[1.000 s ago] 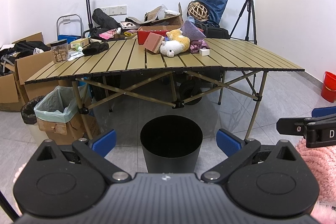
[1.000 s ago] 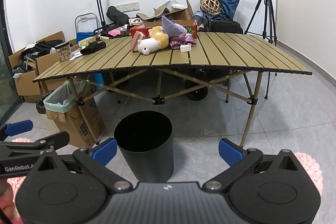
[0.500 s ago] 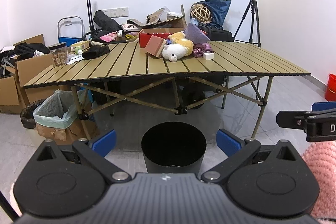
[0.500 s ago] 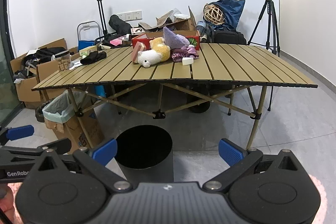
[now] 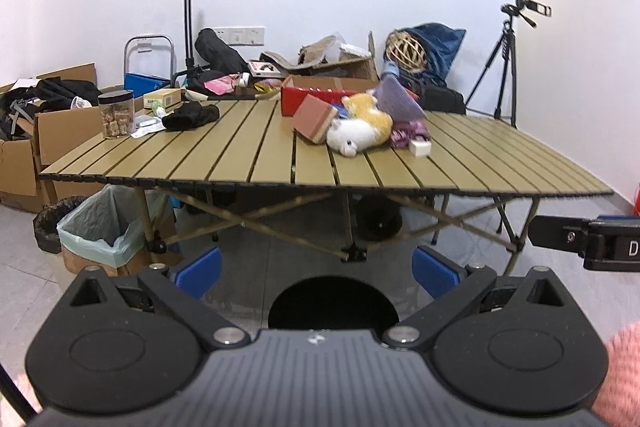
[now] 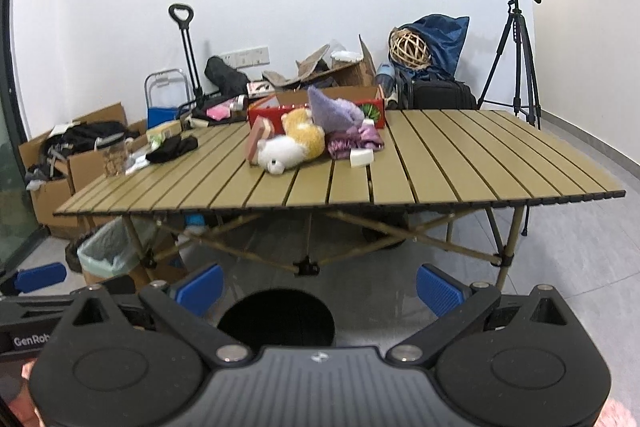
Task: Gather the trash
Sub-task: 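Move both grippers forward to the pile of items on the table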
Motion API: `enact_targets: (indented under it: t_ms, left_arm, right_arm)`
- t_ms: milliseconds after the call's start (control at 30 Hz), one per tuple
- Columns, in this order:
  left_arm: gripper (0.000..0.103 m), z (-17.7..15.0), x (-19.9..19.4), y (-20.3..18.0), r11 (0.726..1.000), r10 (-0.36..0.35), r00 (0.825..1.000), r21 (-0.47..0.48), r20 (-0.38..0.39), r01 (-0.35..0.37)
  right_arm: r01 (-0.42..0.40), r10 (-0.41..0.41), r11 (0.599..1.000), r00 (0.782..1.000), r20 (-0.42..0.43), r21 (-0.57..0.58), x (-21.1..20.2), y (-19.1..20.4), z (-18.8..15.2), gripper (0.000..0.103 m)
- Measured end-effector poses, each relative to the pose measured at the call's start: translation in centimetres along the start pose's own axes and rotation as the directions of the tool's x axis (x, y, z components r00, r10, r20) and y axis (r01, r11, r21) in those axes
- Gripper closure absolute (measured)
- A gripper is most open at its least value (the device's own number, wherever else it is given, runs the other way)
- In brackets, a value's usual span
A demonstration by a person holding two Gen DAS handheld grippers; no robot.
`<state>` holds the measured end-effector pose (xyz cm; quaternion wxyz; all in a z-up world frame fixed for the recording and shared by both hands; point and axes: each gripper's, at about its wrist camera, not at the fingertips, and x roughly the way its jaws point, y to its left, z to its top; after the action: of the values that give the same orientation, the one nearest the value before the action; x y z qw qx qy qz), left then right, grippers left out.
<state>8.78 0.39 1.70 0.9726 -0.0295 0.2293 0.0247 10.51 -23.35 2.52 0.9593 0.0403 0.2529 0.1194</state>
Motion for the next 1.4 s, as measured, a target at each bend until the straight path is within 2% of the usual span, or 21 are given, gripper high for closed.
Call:
enact_targets:
  t_ms: [500, 867, 1400]
  left_arm:
    - [0.0, 4.5, 5.9, 1.0, 0.998, 0.035, 0.996, -0.056, 0.078, -0.031]
    - [0.0, 7.8, 11.5, -0.1, 0.995, 0.056, 0.992, -0.084, 0.113, -0.047]
    - [0.0, 11.9, 19.5, -2.1, 0.992, 0.086, 0.987, -0.1, 0.133, -0.073]
  right_arm:
    - [0.0, -0.004, 0.999, 0.995, 0.1, 0.037, 6.6, -0.4, 4.3, 0.0]
    - [0.016, -0.024, 0.999, 0.983, 0.182, 0.046, 11.1, -1.4, 7.9, 0.0]
    - [0.032, -0.039, 0.999, 0.979, 0.198, 0.038, 19.4, -4.2, 11.4, 0.0]
